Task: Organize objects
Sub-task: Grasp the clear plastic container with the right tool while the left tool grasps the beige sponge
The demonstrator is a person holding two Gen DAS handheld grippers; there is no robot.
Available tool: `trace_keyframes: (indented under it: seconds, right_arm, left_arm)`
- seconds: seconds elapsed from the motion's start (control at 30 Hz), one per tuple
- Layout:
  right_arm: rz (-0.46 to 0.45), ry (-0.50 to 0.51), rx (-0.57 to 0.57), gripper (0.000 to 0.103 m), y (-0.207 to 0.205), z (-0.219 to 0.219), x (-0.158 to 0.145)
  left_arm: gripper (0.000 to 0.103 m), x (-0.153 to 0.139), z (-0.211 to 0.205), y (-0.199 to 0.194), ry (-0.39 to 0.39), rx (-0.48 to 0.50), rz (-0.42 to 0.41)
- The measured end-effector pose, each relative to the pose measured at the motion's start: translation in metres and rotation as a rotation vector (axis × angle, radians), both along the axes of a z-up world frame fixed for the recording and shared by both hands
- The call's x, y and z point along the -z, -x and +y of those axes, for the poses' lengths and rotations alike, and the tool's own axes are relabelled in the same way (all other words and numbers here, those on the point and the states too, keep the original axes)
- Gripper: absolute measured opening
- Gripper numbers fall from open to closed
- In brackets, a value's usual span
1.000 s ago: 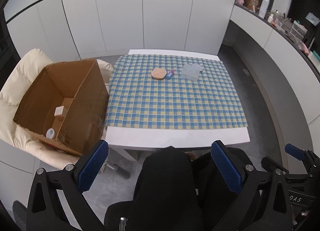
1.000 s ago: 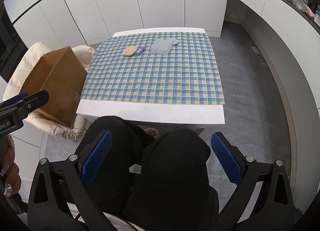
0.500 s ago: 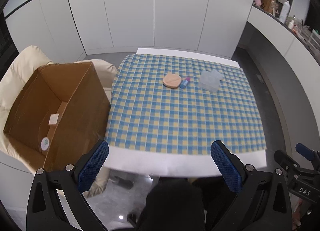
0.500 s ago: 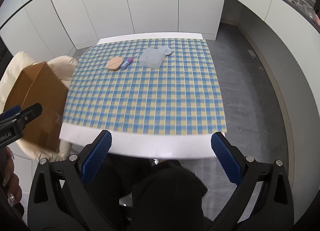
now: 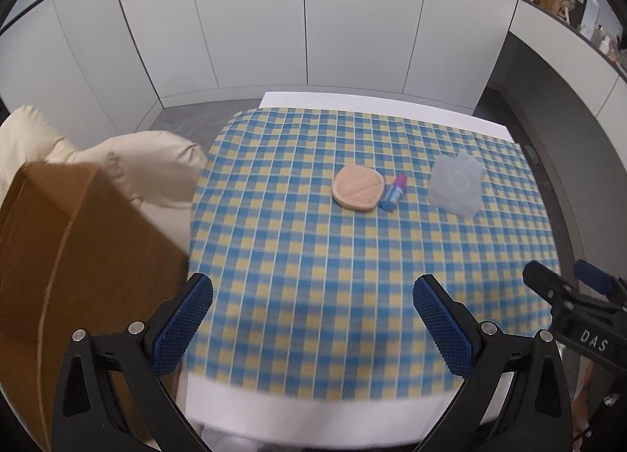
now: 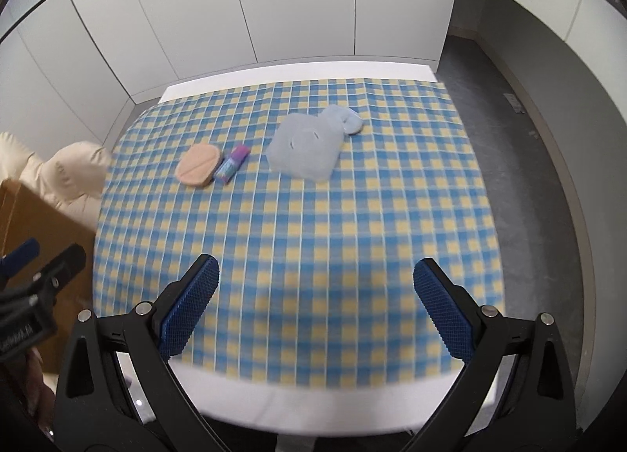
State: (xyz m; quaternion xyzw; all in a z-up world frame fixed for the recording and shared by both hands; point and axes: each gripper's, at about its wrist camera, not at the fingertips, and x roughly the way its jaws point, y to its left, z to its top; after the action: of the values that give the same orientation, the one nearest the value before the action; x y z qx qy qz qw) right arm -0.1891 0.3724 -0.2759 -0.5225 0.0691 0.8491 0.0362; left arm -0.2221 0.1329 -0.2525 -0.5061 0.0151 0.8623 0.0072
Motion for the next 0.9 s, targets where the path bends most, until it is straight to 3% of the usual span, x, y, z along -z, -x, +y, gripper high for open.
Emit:
trace_keyframes:
  seconds: [0.23,0.57,0.8,0.9]
  right_arm:
    - [-0.017,0.001,0.077,0.101,0.060,0.003,0.038]
    - [-0.088,0.155,0.200,0.101,0.129,0.012,0.106]
    - [-0.081,0.077,0.190,0.101,0.157,-0.001,0.122]
    - [-0.072,0.018,0.159,0.094,0.161,-0.008,0.123]
  left_arm:
    - [0.102,0.043,0.011,0.051,0.012,0.024,-0.027]
    - [0.102,0.108,0.030,0.110,-0.006,0.051,-0.090]
    - [0.102,0.139,0.031,0.136,0.025,0.033,-0.087]
    - [0.103,0.143,0.032,0.140,0.016,0.047,-0.076]
